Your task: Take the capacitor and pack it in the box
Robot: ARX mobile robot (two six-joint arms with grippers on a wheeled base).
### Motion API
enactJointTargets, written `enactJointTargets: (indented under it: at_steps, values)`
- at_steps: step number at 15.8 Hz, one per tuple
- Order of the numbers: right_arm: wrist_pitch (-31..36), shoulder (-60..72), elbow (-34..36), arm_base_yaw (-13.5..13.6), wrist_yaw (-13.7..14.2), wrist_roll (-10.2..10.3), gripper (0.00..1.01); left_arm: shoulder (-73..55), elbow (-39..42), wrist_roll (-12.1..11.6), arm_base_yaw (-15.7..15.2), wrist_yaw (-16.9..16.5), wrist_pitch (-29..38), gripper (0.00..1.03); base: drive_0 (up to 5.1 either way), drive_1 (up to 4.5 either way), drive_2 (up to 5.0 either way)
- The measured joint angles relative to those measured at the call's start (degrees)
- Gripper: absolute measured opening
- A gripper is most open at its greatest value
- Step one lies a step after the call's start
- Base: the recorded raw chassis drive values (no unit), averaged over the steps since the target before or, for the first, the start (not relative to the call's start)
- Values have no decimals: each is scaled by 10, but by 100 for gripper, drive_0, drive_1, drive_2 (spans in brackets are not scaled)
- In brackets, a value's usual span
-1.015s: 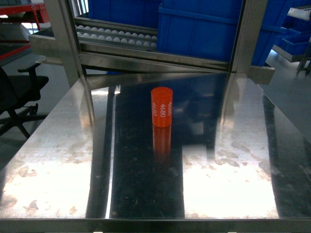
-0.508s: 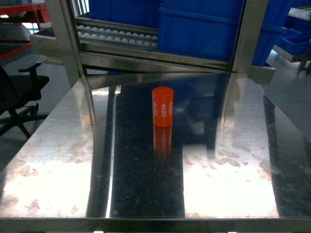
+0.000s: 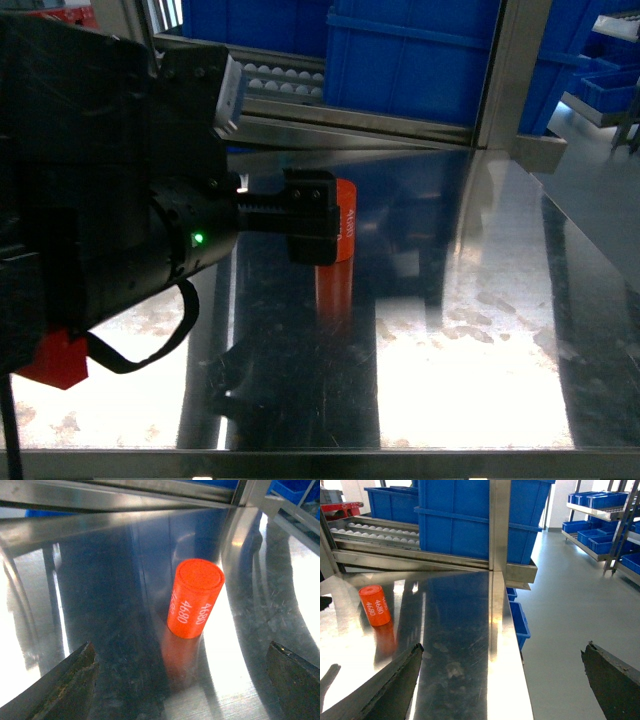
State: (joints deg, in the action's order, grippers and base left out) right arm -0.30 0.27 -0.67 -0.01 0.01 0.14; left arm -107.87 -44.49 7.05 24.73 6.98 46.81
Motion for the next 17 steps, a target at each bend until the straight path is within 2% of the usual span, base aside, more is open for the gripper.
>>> enactJointTargets:
  at_steps: [3,7,13,15,17]
  values:
    - [0,0,0,0,0,0,98,-61,-45,-15,6,-9,-10,98,0,0,0]
    - [0,0,0,0,0,0,98,-136,-134,-14,9,-19,-39,98,0,0,0]
    - [0,0,0,0,0,0,98,-262,-318,-15,-5,-21,-133,98,0,0,0]
    - [0,0,0,0,0,0,98,-280,-353,-14,-5,-23,-156,98,0,0,0]
    - [0,0,0,0,0,0,98,-287,-368,-7,-5,-26,-177,78,0,0,0]
